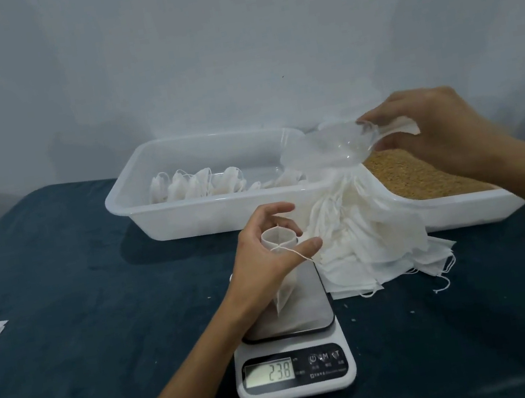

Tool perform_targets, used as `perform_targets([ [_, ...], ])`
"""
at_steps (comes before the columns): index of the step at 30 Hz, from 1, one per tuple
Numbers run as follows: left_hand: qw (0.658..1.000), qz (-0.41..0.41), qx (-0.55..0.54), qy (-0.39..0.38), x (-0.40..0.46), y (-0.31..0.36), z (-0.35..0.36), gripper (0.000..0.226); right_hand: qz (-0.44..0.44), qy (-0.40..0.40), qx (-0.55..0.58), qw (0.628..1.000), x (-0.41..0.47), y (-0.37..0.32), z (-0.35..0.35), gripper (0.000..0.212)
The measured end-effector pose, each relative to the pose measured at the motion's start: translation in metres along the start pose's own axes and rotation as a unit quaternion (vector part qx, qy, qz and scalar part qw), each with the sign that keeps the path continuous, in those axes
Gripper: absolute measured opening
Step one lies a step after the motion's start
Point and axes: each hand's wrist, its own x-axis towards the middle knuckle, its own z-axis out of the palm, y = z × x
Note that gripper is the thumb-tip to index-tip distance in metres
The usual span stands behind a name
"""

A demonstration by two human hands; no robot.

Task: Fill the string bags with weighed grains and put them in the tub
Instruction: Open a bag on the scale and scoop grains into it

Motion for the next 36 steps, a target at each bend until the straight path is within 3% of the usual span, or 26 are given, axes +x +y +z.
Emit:
perform_targets([
  [6, 1.000, 0.022, 0.009, -0.002, -0.001, 0.001, 0.001, 0.055, 0.311, -0.044, -0.009, 0.949, -0.019, 0.093, 0.033, 0.021],
  [7, 1.000, 0.022, 0.008, 0.000, -0.001, 0.001, 0.001, 0.055, 0.340, -0.057, -0.026, 0.938, -0.022, 0.105, 0.042, 0.017],
  [11, 1.000, 0.011, 0.000, -0.005, -0.002, 0.001, 0.002, 0.054, 0.391, -0.133, -0.092, 0.906, -0.028, 0.132, 0.072, 0.039],
  [19, 1.000, 0.021, 0.000, -0.002, 0.000, -0.002, 0.000, 0.055, 0.397, -0.225, -0.142, 0.878, -0.030, 0.132, 0.086, 0.027],
  [21, 1.000, 0.023, 0.001, -0.006, 0.000, -0.003, 0.001, 0.055, 0.390, -0.217, -0.175, 0.878, -0.029, 0.121, 0.080, 0.009],
  [24, 1.000, 0.024, -0.003, -0.006, -0.001, -0.003, 0.002, 0.053, 0.308, -0.135, -0.244, 0.910, -0.021, 0.087, 0.075, 0.026],
  [27, 1.000, 0.023, -0.001, -0.002, 0.000, -0.002, 0.001, 0.053, 0.196, 0.001, -0.083, 0.977, -0.016, 0.016, 0.077, 0.026],
  [30, 1.000, 0.017, -0.006, 0.004, 0.000, 0.000, 0.000, 0.050, 0.101, 0.043, 0.130, 0.985, -0.032, -0.061, 0.087, 0.020],
  [33, 0.999, 0.014, -0.036, -0.006, -0.001, 0.003, 0.002, 0.045, 0.079, 0.036, 0.172, 0.981, -0.050, -0.109, 0.095, 0.028],
  [36, 0.999, 0.018, -0.033, -0.001, -0.001, 0.002, 0.003, 0.039, 0.129, 0.005, 0.160, 0.979, -0.054, -0.128, 0.101, 0.035],
])
